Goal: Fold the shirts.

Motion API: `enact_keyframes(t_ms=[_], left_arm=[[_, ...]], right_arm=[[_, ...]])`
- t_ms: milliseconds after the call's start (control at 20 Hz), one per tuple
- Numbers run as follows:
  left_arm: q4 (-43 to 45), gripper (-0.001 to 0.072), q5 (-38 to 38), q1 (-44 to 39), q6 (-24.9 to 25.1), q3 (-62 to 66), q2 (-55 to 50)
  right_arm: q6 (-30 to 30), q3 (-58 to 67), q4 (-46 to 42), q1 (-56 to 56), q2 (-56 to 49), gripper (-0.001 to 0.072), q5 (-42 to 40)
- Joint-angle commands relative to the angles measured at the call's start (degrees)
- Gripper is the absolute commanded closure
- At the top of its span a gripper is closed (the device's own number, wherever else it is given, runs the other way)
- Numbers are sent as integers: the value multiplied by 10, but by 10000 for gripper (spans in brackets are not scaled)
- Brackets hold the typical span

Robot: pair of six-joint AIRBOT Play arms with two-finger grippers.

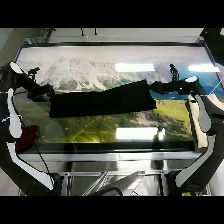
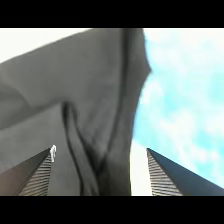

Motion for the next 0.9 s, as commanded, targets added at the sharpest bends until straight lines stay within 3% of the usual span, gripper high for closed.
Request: enact_keyframes(t_ms=[0, 100, 150, 300, 350, 400, 450, 500, 550, 850], left_arm=[[-7, 33, -43, 0, -23, 48, -4], [-59, 77, -43, -4, -28, 51, -4], [-95, 189, -40, -9, -28, 51, -4], [-146, 653, -18, -38, -19, 51, -4], [-153, 690, -10, -53, -12, 51, -4], [-153, 690, 2, -71, -12, 51, -4], [-153, 690, 15, -89, -12, 51, -4], [-153, 690, 30, -109, -12, 51, -4], [-153, 690, 43, -132, -12, 51, -5], [-146, 690, 121, -316, -19, 51, -73]], right_arm=[[19, 2, -26, -5, -11, 63, 25], [19, 2, -25, 4, -25, 63, 27], [19, 2, -23, 12, -32, 63, 30], [19, 2, -7, 41, -48, 70, 38], [19, 3, -3, 51, -50, 72, 40], [19, 3, -2, 56, -50, 128, 40], [19, 3, -1, 59, -50, 382, 42], [19, 3, 1, 59, -50, 568, 44], [19, 4, 1, 58, -50, 693, 52], [24, 20, 1, 40, 21, 691, 152]])
